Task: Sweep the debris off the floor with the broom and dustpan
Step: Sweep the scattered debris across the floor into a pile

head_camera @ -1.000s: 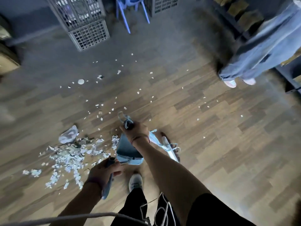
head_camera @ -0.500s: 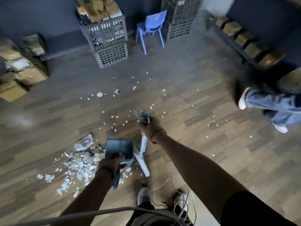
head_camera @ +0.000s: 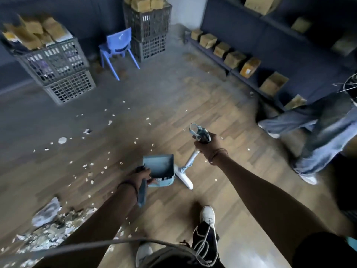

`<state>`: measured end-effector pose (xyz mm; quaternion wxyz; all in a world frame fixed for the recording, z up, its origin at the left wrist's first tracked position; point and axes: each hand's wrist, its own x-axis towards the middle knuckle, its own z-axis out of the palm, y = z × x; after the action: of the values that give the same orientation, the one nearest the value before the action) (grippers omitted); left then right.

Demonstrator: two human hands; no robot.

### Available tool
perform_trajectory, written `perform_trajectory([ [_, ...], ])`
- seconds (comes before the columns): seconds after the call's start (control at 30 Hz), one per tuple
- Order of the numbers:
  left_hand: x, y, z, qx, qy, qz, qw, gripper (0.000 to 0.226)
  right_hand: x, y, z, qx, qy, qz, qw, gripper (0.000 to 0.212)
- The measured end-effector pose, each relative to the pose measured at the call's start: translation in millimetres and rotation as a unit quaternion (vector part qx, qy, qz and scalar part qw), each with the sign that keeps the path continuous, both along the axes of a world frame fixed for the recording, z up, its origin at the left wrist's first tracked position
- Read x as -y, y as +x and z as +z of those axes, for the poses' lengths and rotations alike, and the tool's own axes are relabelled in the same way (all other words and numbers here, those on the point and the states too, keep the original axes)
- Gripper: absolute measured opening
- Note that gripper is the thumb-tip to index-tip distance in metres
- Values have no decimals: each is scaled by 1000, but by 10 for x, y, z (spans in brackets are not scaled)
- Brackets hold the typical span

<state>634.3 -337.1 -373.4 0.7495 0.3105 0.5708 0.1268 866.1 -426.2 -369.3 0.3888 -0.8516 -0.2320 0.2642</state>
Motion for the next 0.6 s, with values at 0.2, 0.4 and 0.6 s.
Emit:
perform_trajectory([
  [0.2,239,1308,-56,-18,19,-50,998,11,335,1363,254,73,-45,-10,996,24],
  [0.4,433,2563,-209,-65,12,-70,995,20,568,2924,-20,69,-55,-5,996,20],
  [0.6,518,3338,-432,-84,7,-37,996,19,476,3964,-563,51,-97,55,992,37],
])
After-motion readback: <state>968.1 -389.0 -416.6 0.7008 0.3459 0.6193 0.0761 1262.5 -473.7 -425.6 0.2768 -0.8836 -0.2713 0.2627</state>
